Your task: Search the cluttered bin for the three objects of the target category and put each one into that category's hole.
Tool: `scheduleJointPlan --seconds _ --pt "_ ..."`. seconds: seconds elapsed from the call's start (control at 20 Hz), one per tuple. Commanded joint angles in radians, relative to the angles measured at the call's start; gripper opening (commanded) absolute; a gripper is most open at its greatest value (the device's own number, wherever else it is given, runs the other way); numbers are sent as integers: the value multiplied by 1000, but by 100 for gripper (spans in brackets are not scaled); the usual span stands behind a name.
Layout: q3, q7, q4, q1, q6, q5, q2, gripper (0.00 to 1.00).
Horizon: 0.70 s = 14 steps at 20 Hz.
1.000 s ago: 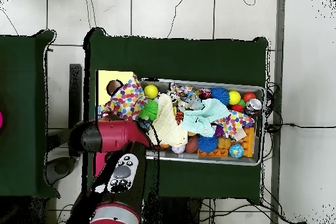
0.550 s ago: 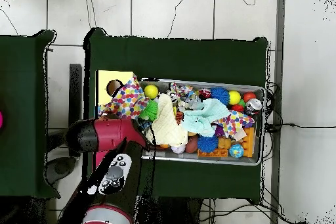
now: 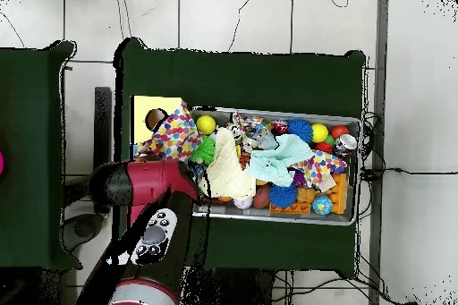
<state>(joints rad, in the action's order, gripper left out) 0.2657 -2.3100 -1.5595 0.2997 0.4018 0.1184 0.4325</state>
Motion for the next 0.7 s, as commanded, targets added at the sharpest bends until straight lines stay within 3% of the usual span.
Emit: scheduleJointPlan --seconds 0.05,0.2,0.35,0.5,0.7 --pt "-110 -15 -2 -121 17 -34 -188 100" --pt "-138 4 -53 -156 40 -32 -127 100" --pt "-155 20 -134 -179 101 -27 12 100" --pt "-160 33 -194 -191 240 -15 177 100" --pt "-145 13 -172 -189 318 -27 216 100"
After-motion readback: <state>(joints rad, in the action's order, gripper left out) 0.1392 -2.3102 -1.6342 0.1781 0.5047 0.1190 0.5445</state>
